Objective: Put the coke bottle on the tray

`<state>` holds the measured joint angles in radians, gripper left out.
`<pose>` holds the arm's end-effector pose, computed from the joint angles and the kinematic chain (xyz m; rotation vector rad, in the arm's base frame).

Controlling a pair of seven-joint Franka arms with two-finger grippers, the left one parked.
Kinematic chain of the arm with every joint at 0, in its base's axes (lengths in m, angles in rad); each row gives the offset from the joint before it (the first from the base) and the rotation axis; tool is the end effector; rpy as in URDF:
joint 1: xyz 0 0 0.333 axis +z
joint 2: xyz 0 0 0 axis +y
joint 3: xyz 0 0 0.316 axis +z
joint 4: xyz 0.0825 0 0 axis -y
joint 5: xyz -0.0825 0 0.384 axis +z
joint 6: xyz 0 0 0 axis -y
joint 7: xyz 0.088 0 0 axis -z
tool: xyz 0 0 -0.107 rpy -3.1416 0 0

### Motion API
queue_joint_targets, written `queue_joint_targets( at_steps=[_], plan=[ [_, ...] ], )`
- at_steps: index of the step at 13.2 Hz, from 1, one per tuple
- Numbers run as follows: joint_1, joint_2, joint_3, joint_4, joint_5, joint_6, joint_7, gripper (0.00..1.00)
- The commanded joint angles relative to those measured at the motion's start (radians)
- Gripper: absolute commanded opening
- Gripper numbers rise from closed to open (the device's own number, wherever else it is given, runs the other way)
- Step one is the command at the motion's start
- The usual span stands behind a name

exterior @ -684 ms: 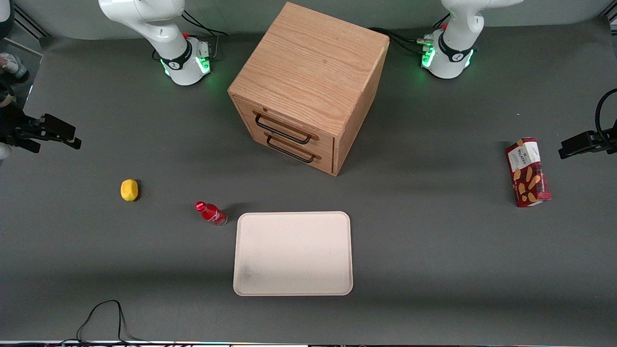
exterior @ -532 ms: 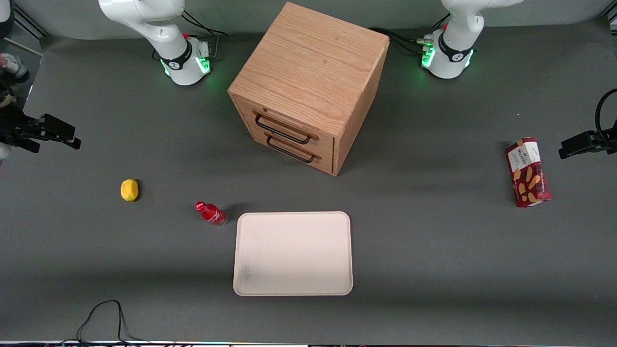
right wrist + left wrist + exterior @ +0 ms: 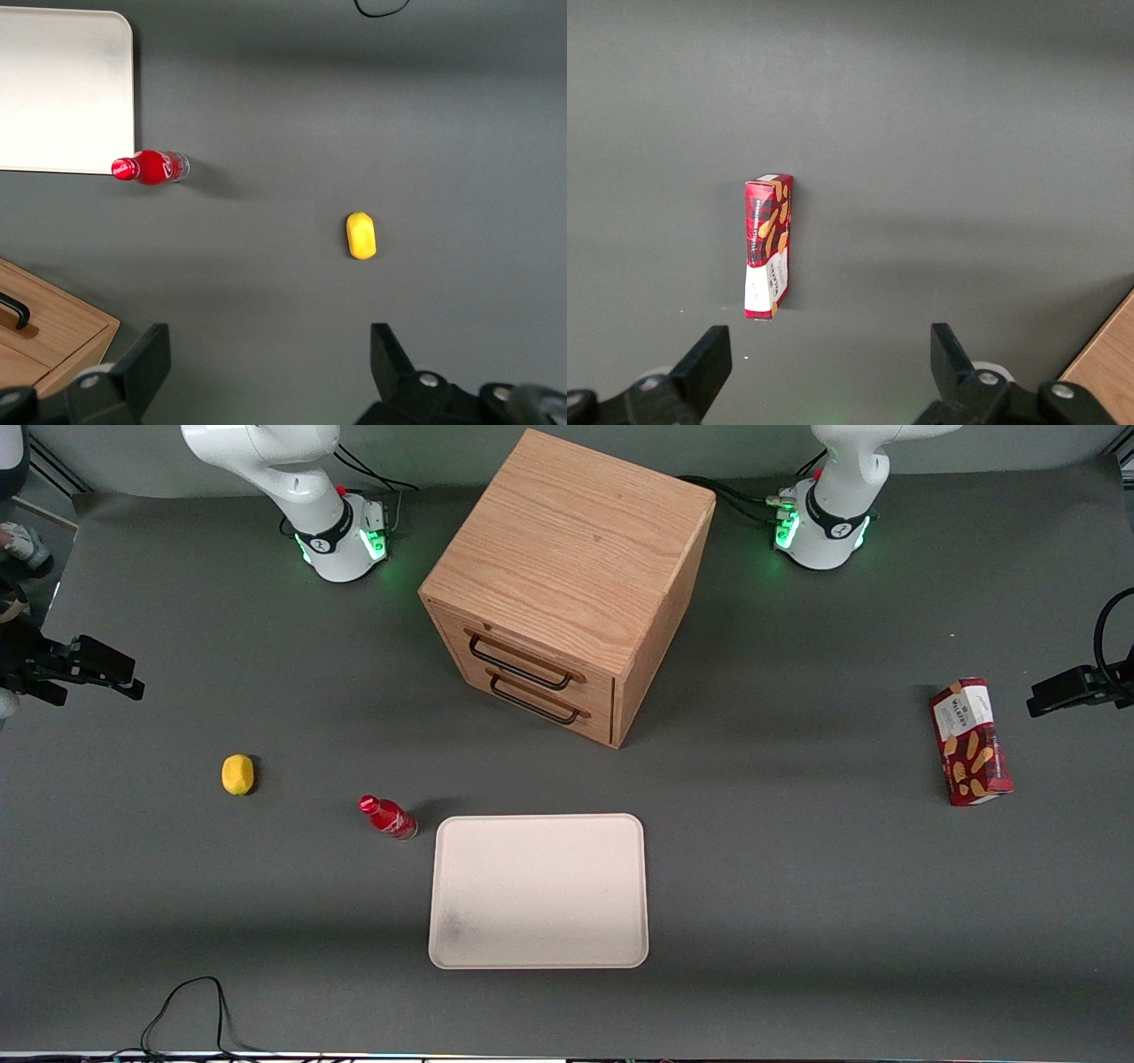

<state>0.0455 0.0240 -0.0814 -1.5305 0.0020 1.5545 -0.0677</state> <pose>0.5603 -0.0193 0.6287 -3.1412 -0.0500 -0.0001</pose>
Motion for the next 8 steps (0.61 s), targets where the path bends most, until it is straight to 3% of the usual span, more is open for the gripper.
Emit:
queue_joint_targets(
  at_steps=[1,8],
  plan=[
    [0.016,-0.016,-0.011,-0.008,-0.014,-0.004,-0.011,1.0],
    [0.017,-0.01,-0.008,-0.007,-0.016,-0.002,-0.012,1.0]
  ],
)
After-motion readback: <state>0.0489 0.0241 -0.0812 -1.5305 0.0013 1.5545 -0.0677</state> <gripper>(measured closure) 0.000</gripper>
